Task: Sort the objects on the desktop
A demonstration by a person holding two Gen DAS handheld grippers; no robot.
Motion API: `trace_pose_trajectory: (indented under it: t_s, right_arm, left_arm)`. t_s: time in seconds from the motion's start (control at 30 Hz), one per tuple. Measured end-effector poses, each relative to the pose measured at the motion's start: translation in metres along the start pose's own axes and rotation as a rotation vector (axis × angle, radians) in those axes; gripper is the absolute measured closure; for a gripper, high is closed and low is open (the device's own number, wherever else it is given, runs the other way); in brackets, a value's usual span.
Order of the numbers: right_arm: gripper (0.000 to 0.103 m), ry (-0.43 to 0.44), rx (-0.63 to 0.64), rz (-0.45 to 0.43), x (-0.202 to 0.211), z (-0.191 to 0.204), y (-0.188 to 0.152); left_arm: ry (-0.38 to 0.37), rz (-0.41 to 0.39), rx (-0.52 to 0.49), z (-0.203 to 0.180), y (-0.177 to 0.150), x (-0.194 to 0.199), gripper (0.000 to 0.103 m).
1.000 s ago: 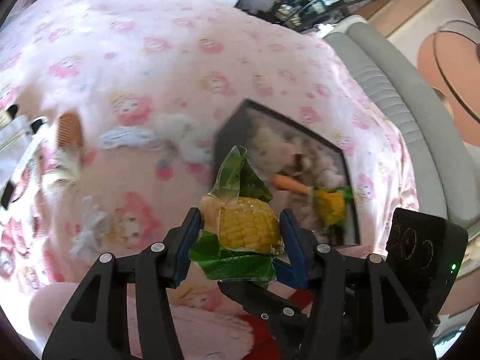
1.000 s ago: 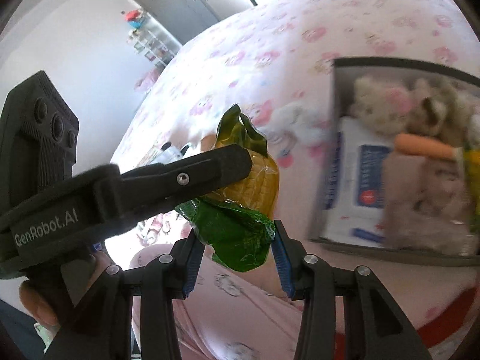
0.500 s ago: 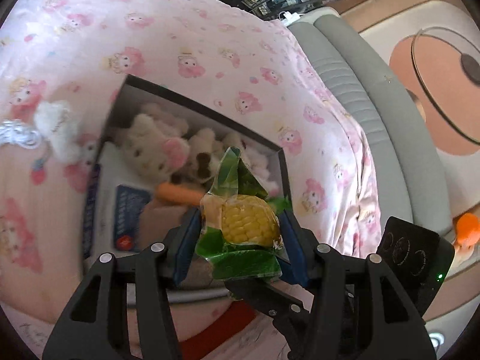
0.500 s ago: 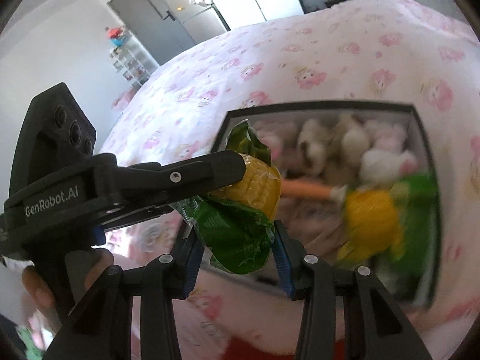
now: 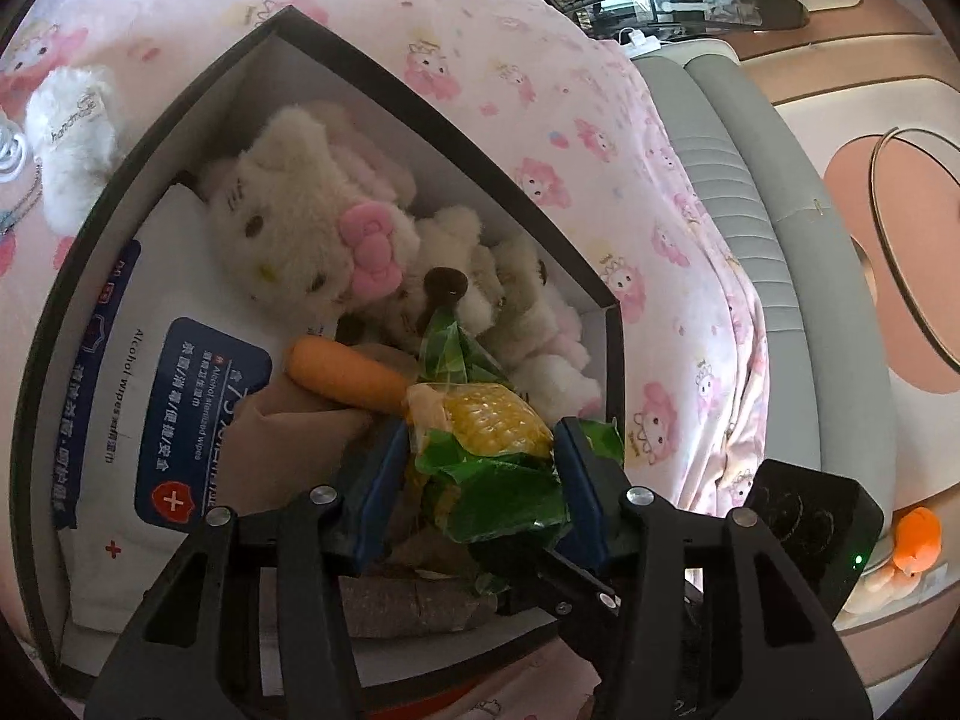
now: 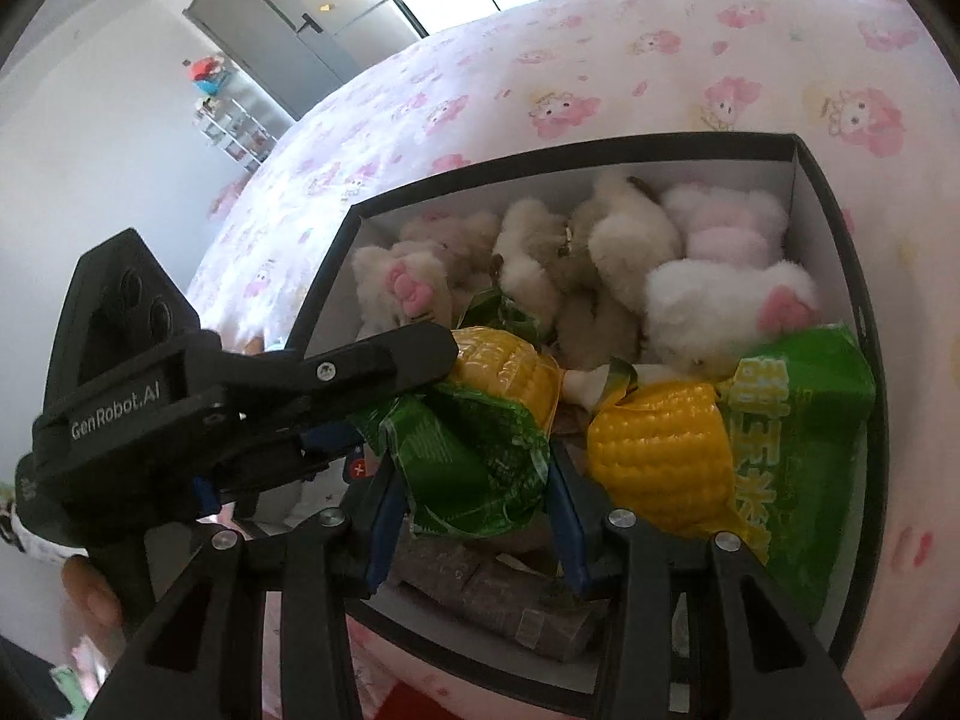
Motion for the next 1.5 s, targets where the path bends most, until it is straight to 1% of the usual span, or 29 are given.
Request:
trace_pose_trajectory:
  t_s: [0.17, 0.27, 0.37, 0.4, 0.43, 0.5, 0.53, 0.6, 0.63, 0.67, 0.7, 0.73, 0.8, 0.87, 0.93, 0.97, 1.0, 1.07, 1.13, 1.17, 1.2, 1.23, 1.27, 1.33, 1.37, 1.4, 1.43, 1.47, 1.5]
  right_arm:
    - [0.064, -0.011, 0.024, 0.024, -0.010, 0.001, -0.001]
    - [0.064, -0.028, 0.037, 0.048, -0.012, 0.001, -0.005]
    - [0.064, -0.047, 0.054, 0.054, -0.011, 0.002, -0.007]
    - [0.064, -0.048, 0.056, 0.058, -0.010, 0.002, -0.009]
    - [0.064, -0.045, 0.055, 0.060, -0.009, 0.001, -0.009]
    - [0.064, -0.037, 0.052, 0.061, -0.006, -0.001, -0.009]
    - [0.064, -0.036, 0.052, 0.059, -0.003, -0.002, -0.010]
    - [0.064, -0.033, 0.041, 0.045, 0.005, -0.006, -0.011]
    - [0.064, -0.028, 0.030, 0.040, 0.009, -0.009, -0.011]
    - [0.064, -0.016, 0.011, 0.039, 0.011, -0.013, -0.011]
    - [0.064, 0.015, -0.024, 0.040, 0.013, -0.018, -0.011]
    - [0.064, 0.032, -0.044, 0.040, 0.014, -0.020, -0.010]
    - [0.064, 0.039, -0.051, 0.042, 0.014, -0.021, -0.009]
    - [0.064, 0.048, -0.043, 0.047, 0.014, -0.019, -0.009]
    - [0.064, 0.108, -0.058, 0.064, 0.015, -0.020, -0.010]
    - [0.064, 0.143, -0.077, 0.077, 0.015, -0.023, -0.011]
    - [0.064, 0.158, -0.094, 0.082, 0.015, -0.026, -0.011]
    - [0.064, 0.170, -0.116, 0.085, 0.016, -0.030, -0.012]
    - [0.064, 0.160, -0.098, 0.095, 0.017, -0.029, -0.015]
    - [0.064, 0.141, -0.070, 0.103, 0.016, -0.025, -0.017]
    - [0.062, 0.109, -0.031, 0.120, 0.014, -0.020, -0.019]
    - [0.062, 0.070, 0.006, 0.142, 0.011, -0.016, -0.024]
    - [0.062, 0.043, 0.030, 0.152, 0.009, -0.013, -0.027]
    - [0.062, 0.040, 0.042, 0.149, 0.011, -0.011, -0.028]
    - [0.062, 0.048, 0.024, 0.147, 0.013, -0.014, -0.027]
    - [0.061, 0.040, -0.016, 0.142, 0.015, -0.022, -0.026]
    - [0.057, 0.049, -0.048, 0.135, 0.018, -0.028, -0.026]
    - [0.057, 0.085, -0.078, 0.131, 0.021, -0.033, -0.026]
    - [0.057, 0.156, -0.105, 0.127, 0.026, -0.037, -0.027]
  left_arm:
    - [0.049, 0.010, 0.002, 0.006, -0.002, 0.002, 0.051]
    - [0.075, 0.013, -0.023, 0.006, -0.005, 0.004, 0.051]
    - [0.136, 0.018, -0.068, -0.001, -0.006, 0.005, 0.047]
    - [0.154, 0.018, -0.078, -0.003, -0.006, 0.005, 0.043]
    - [0.189, 0.021, -0.098, -0.005, -0.006, 0.006, 0.041]
    - [0.225, 0.016, -0.116, -0.008, -0.005, 0.008, 0.039]
    - [0.269, 0.007, -0.125, -0.007, -0.003, 0.011, 0.040]
    - [0.384, 0.001, -0.147, -0.005, -0.001, 0.014, 0.043]
    - [0.421, 0.001, -0.156, -0.004, 0.001, 0.017, 0.044]
    - [0.421, 0.007, -0.157, -0.003, 0.001, 0.019, 0.049]
    - [0.417, 0.017, -0.158, 0.000, 0.001, 0.021, 0.053]
    - [0.418, 0.022, -0.163, 0.000, 0.001, 0.023, 0.054]
    - [0.418, 0.003, -0.177, -0.002, 0.000, 0.028, 0.054]
    - [0.362, -0.004, -0.162, -0.003, -0.002, 0.031, 0.054]
    - [0.259, 0.009, -0.121, -0.003, -0.001, 0.029, 0.054]
    - [0.223, 0.016, -0.104, -0.003, 0.001, 0.028, 0.054]
    - [0.203, 0.026, -0.091, -0.004, 0.001, 0.025, 0.054]
    - [0.194, 0.054, -0.087, -0.004, 0.001, 0.018, 0.054]
    - [0.203, 0.087, -0.119, -0.007, -0.002, 0.010, 0.054]
    - [0.216, 0.110, -0.133, -0.008, -0.005, 0.006, 0.053]
    - [0.245, 0.149, -0.150, -0.008, -0.010, -0.001, 0.053]
    - [0.262, 0.160, -0.157, -0.008, -0.015, -0.002, 0.052]
    - [0.262, 0.160, -0.157, -0.007, -0.016, -0.001, 0.049]
    - [0.224, 0.174, -0.127, -0.003, -0.016, 0.002, 0.047]
    - [0.191, 0.190, -0.103, 0.000, -0.015, 0.002, 0.047]
    - [0.129, 0.217, -0.071, 0.003, -0.014, 0.003, 0.046]
    - [0.098, 0.232, -0.055, 0.006, -0.014, 0.003, 0.045]
    - [0.089, 0.237, -0.048, 0.006, -0.014, 0.006, 0.045]
    - [0.090, 0.237, -0.047, 0.006, -0.015, 0.008, 0.045]
Point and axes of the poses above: each gripper's, at about its wrist camera, not at the fingertips, and x roughly against the way its jaws point, z to its left, y to its top, the point moved 3 cm from there along -x, roughly the way its jaws point, and after that the axes turned 3 degrees about z, right-handed, at the moved point
